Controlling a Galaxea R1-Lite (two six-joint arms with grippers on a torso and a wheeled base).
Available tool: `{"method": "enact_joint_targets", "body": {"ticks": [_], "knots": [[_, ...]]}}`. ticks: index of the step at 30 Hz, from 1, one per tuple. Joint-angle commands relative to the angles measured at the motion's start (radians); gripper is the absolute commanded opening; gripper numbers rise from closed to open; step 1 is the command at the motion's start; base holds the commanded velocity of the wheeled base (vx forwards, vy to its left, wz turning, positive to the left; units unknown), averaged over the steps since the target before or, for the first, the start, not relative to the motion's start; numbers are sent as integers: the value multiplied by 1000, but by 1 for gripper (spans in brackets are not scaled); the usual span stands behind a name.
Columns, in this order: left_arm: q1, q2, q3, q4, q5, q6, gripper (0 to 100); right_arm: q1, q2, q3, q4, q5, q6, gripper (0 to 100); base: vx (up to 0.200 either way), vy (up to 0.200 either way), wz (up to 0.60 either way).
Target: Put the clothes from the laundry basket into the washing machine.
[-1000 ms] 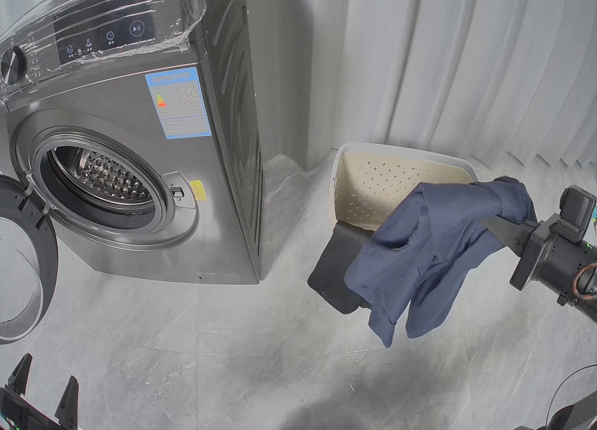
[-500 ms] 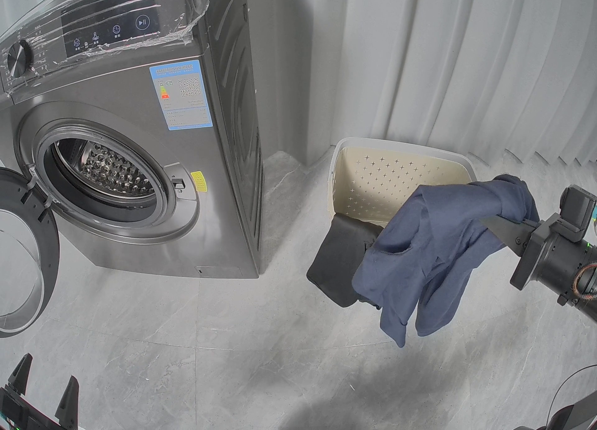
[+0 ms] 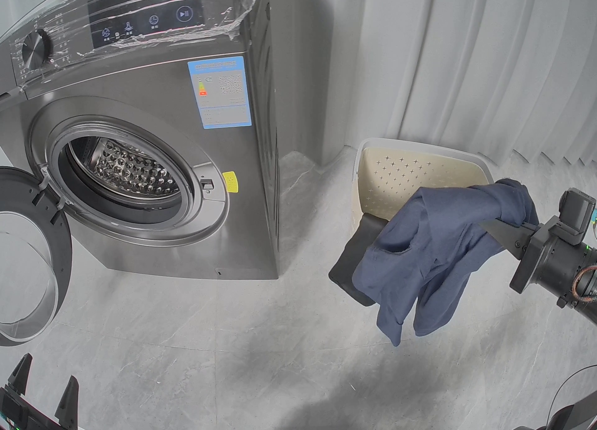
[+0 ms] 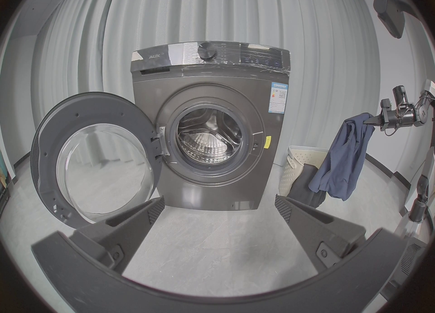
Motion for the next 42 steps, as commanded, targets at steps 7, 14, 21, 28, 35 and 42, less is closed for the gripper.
{"method": "enact_joint_targets", "body": {"ticks": [7,14,21,28,35,42], "knots": [[0,-13,18,0,0,-2,100,0,2,0,0,1,8,0,0,200,0],[0,-13,18,0,0,-3,100,0,2,0,0,1,9,0,0,114,0],[0,-12,18,0,0,-5,100,0,2,0,0,1,9,0,-114,0,0],[0,-12,18,0,0,-3,100,0,2,2,0,1,9,0,-200,0,0],[0,-13,18,0,0,-3,100,0,2,2,0,1,9,0,-29,0,0],[0,-12,16,2,-1,-2,100,0,4,3,1,1,9,0,0,114,0]]}}
